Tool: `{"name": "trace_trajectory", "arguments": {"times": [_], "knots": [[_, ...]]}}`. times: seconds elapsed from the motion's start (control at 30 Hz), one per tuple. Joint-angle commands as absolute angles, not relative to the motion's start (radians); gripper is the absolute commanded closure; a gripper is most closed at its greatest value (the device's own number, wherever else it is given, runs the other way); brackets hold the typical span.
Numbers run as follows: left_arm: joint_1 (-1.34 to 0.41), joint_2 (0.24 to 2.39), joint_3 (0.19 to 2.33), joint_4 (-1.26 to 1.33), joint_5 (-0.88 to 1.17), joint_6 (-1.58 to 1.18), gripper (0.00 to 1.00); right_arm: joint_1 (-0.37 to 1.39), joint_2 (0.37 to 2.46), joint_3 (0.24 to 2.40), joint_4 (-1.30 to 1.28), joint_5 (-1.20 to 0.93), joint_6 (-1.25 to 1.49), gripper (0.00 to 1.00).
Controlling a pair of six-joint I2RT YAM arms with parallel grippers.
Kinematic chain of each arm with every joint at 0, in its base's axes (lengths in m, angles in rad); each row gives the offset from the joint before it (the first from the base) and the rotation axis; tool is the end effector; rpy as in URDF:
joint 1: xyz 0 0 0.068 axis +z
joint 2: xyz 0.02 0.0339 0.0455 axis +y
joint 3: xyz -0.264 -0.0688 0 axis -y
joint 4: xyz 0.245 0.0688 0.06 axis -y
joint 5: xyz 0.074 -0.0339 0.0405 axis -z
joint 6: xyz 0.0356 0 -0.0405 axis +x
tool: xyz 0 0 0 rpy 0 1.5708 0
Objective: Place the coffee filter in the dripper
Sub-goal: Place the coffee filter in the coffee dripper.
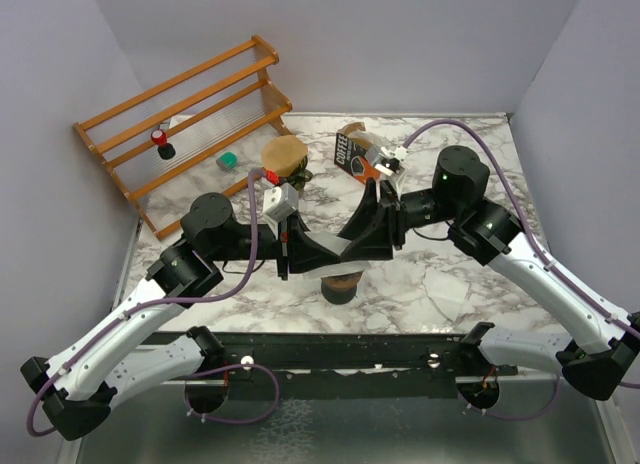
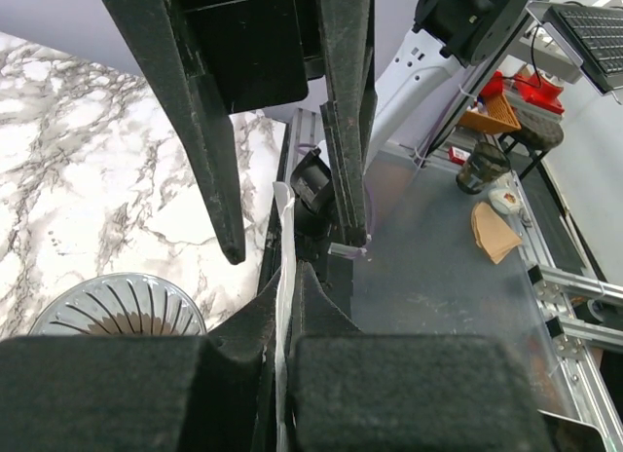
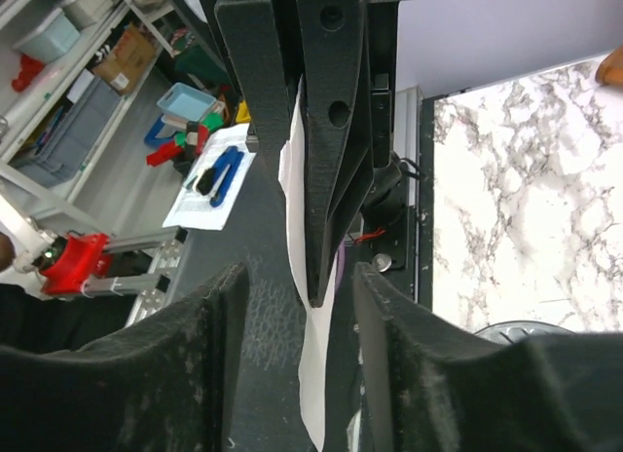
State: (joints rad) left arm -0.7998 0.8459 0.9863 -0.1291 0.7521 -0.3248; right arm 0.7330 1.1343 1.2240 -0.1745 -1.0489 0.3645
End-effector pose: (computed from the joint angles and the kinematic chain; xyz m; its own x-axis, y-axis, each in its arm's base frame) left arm 0.1074 -0.1454 0.4059 -0.3116 -0.0137 -0.9501 0.9500 0.0154 -0.3118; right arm 0.1566 0.1825 0.4267 -0.4066 -0.1269 -0.9048 -0.8890 -0.1736 0.4238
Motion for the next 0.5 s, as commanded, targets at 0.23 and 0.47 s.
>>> {"name": "trace_trajectory", "arguments": {"times": [0.23,0.47], "knots": [[-0.798,0.850,1.002,-0.137,0.776,-0.334,1.00,0.753,1.142,1.260,-0.187,-1.029,0.331,0.99],[-0.798,0.852,0.991,-0.143,0.736,-0.342,0.56,0.758,1.113,1.253,-0.174,-0.989,0.326,0.99]]}}
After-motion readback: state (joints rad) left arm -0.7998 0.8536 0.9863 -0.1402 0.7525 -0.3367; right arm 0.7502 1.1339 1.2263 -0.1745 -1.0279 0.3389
